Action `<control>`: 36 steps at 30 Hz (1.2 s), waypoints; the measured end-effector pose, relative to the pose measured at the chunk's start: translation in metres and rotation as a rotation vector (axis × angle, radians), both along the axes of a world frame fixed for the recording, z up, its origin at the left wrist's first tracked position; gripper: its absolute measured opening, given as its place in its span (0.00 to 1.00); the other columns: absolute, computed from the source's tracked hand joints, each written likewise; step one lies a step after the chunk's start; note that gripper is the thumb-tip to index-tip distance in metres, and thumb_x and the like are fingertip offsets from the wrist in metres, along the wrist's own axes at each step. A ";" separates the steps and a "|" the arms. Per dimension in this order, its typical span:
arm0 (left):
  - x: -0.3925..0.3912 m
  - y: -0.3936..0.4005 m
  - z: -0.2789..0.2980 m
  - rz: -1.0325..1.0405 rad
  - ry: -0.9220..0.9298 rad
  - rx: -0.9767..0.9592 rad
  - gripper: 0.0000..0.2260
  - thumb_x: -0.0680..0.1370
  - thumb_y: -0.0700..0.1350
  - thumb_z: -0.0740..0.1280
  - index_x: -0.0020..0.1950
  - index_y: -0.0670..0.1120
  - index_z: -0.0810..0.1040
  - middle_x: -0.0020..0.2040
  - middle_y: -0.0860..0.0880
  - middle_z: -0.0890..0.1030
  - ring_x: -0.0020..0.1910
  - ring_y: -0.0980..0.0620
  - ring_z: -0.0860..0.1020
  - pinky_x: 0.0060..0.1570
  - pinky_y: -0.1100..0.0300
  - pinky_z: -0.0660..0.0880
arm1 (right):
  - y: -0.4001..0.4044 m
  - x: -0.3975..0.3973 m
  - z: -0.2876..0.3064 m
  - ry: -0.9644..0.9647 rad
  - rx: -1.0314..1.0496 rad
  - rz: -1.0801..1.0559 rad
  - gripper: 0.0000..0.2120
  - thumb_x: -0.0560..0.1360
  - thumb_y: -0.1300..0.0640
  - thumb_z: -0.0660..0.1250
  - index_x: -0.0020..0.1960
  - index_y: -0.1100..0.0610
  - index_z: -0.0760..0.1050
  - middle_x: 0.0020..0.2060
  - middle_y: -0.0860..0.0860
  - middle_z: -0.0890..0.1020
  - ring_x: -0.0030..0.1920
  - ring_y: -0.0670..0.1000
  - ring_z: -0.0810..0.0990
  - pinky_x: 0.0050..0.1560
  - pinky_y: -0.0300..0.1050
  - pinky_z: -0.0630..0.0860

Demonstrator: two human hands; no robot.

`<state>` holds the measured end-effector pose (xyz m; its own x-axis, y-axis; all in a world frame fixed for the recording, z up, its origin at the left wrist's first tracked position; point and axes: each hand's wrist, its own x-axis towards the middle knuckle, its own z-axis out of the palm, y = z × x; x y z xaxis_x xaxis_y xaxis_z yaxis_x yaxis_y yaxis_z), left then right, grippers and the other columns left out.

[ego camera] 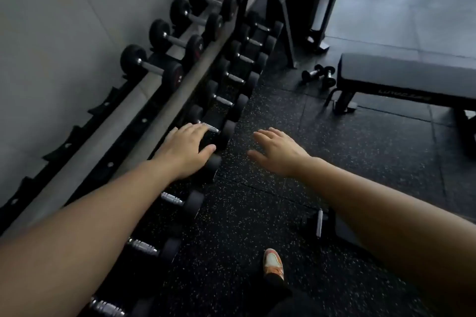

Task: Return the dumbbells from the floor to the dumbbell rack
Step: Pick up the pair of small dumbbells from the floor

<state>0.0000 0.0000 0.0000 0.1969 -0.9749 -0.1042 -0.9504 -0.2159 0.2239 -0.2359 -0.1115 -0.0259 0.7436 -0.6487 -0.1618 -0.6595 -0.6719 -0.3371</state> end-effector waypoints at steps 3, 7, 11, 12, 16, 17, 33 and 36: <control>-0.024 -0.043 -0.017 -0.060 0.016 0.040 0.29 0.78 0.60 0.57 0.77 0.49 0.61 0.77 0.49 0.63 0.77 0.51 0.56 0.74 0.47 0.50 | -0.026 -0.032 -0.018 0.028 0.032 -0.081 0.34 0.79 0.35 0.53 0.78 0.54 0.58 0.77 0.53 0.64 0.77 0.58 0.55 0.76 0.57 0.54; -0.055 -0.094 -0.039 -0.145 0.046 0.108 0.30 0.78 0.61 0.56 0.77 0.49 0.60 0.78 0.48 0.63 0.77 0.50 0.57 0.75 0.47 0.51 | -0.057 -0.068 -0.041 0.053 0.084 -0.148 0.34 0.79 0.36 0.53 0.77 0.56 0.59 0.76 0.55 0.64 0.77 0.58 0.56 0.75 0.57 0.55; -0.074 -0.137 -0.055 -0.193 0.079 0.161 0.29 0.79 0.60 0.56 0.78 0.49 0.60 0.78 0.48 0.62 0.77 0.50 0.55 0.75 0.48 0.49 | -0.089 -0.090 -0.055 0.077 0.129 -0.198 0.34 0.79 0.37 0.54 0.77 0.56 0.58 0.76 0.55 0.64 0.77 0.59 0.56 0.75 0.57 0.56; -0.075 -0.144 -0.058 -0.199 0.087 0.168 0.29 0.79 0.60 0.56 0.78 0.49 0.60 0.78 0.49 0.62 0.77 0.50 0.55 0.75 0.49 0.49 | -0.095 -0.092 -0.057 0.080 0.143 -0.209 0.34 0.79 0.37 0.53 0.78 0.56 0.58 0.77 0.55 0.63 0.77 0.58 0.56 0.75 0.57 0.56; -0.070 -0.187 -0.074 -0.226 0.099 0.198 0.29 0.79 0.61 0.55 0.78 0.50 0.59 0.78 0.49 0.61 0.77 0.51 0.54 0.75 0.49 0.48 | -0.132 -0.094 -0.066 0.093 0.171 -0.253 0.35 0.79 0.36 0.53 0.78 0.56 0.56 0.77 0.55 0.62 0.77 0.58 0.55 0.76 0.57 0.55; -0.067 -0.197 -0.077 -0.232 0.094 0.203 0.29 0.79 0.61 0.55 0.78 0.50 0.59 0.78 0.50 0.61 0.77 0.51 0.54 0.75 0.49 0.48 | -0.141 -0.092 -0.067 0.097 0.171 -0.257 0.35 0.79 0.37 0.53 0.78 0.57 0.56 0.77 0.55 0.62 0.77 0.58 0.55 0.76 0.57 0.55; 0.028 -0.439 -0.120 -0.406 0.135 0.282 0.30 0.79 0.61 0.55 0.78 0.49 0.58 0.79 0.48 0.59 0.78 0.49 0.53 0.75 0.48 0.48 | -0.333 0.006 -0.096 0.152 0.197 -0.441 0.35 0.79 0.37 0.54 0.78 0.58 0.57 0.77 0.56 0.62 0.77 0.58 0.56 0.76 0.55 0.54; 0.036 -0.492 -0.121 -0.444 0.143 0.275 0.30 0.79 0.61 0.54 0.78 0.49 0.57 0.79 0.49 0.59 0.78 0.49 0.52 0.76 0.48 0.47 | -0.372 0.018 -0.097 0.144 0.200 -0.475 0.34 0.79 0.38 0.54 0.78 0.58 0.57 0.77 0.56 0.63 0.77 0.59 0.56 0.76 0.55 0.55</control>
<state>0.0358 -0.4920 -0.1210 -0.2629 -0.8939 -0.3632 -0.9279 0.1310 0.3491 -0.2179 -0.4836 -0.1228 0.3363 -0.8546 -0.3956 -0.9245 -0.2198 -0.3113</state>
